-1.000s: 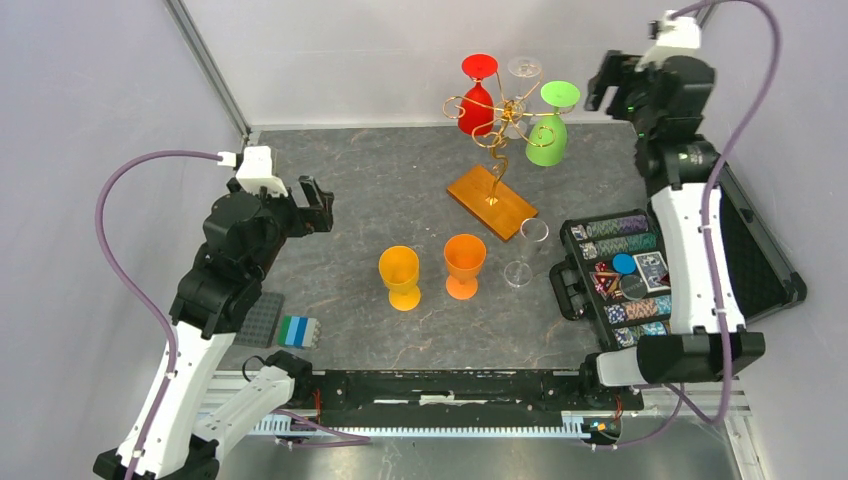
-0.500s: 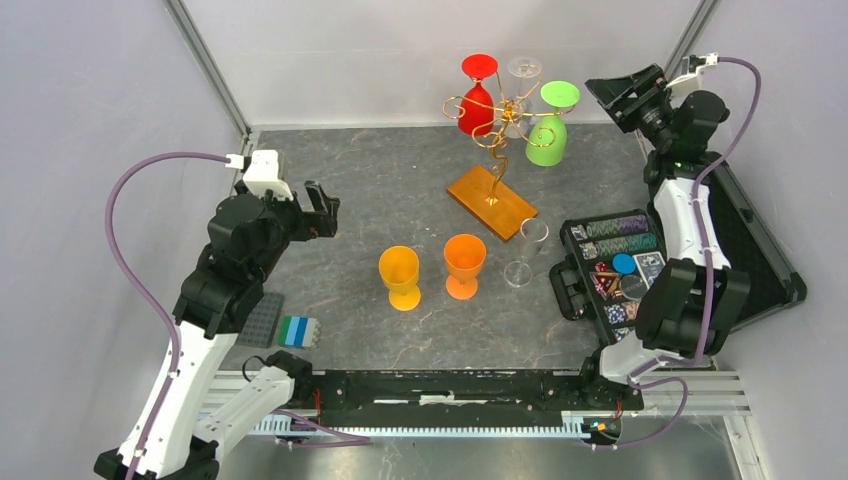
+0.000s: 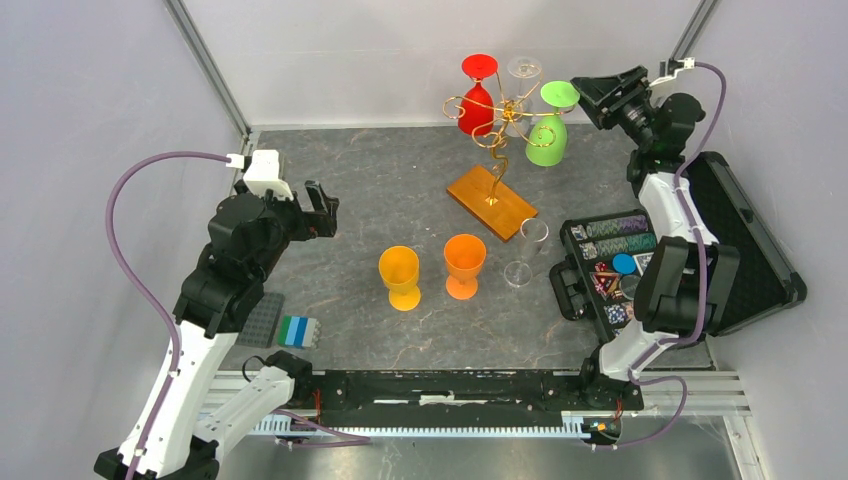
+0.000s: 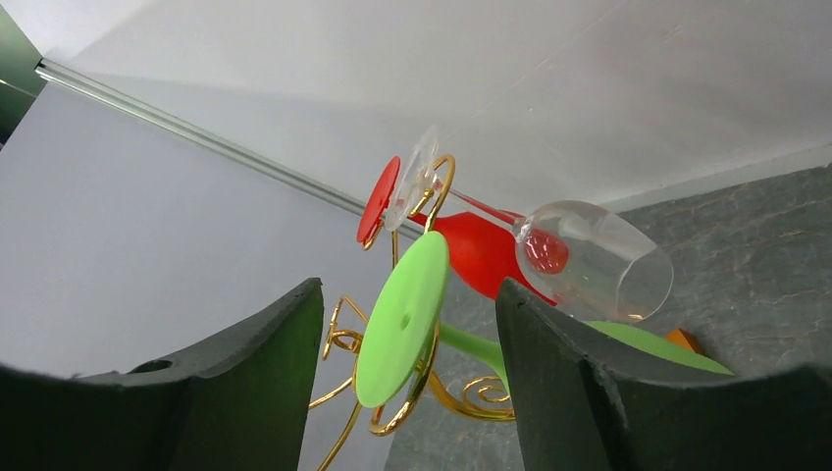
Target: Take the wine glass off the wine glass rack
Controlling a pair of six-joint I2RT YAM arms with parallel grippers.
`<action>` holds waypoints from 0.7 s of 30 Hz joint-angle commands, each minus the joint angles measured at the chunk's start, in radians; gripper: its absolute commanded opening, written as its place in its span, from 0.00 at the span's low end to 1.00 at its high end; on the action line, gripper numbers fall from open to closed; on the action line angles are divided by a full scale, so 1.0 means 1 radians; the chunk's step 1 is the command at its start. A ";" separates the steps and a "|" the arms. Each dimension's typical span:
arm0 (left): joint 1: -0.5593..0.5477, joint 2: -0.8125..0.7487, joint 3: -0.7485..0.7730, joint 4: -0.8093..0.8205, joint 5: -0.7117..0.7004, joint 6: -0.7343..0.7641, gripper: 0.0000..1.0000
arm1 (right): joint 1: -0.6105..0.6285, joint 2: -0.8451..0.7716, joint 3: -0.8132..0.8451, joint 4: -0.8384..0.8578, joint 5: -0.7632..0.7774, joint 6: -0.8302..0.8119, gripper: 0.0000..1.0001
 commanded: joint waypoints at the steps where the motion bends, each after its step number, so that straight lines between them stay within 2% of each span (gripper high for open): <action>1: 0.003 -0.004 0.031 0.011 -0.012 0.043 1.00 | 0.023 0.009 -0.003 0.045 -0.001 0.028 0.67; 7: 0.003 -0.004 0.025 0.011 -0.010 0.041 1.00 | 0.041 0.015 -0.003 0.037 0.012 0.037 0.50; 14: 0.003 -0.004 0.028 0.011 -0.013 0.044 1.00 | 0.042 -0.020 0.049 -0.198 0.113 -0.103 0.32; 18: 0.002 -0.004 0.028 0.011 -0.015 0.046 1.00 | 0.042 -0.037 0.062 -0.232 0.154 -0.116 0.22; 21: 0.004 -0.007 0.027 0.011 -0.016 0.046 1.00 | 0.041 -0.038 0.079 -0.245 0.163 -0.115 0.19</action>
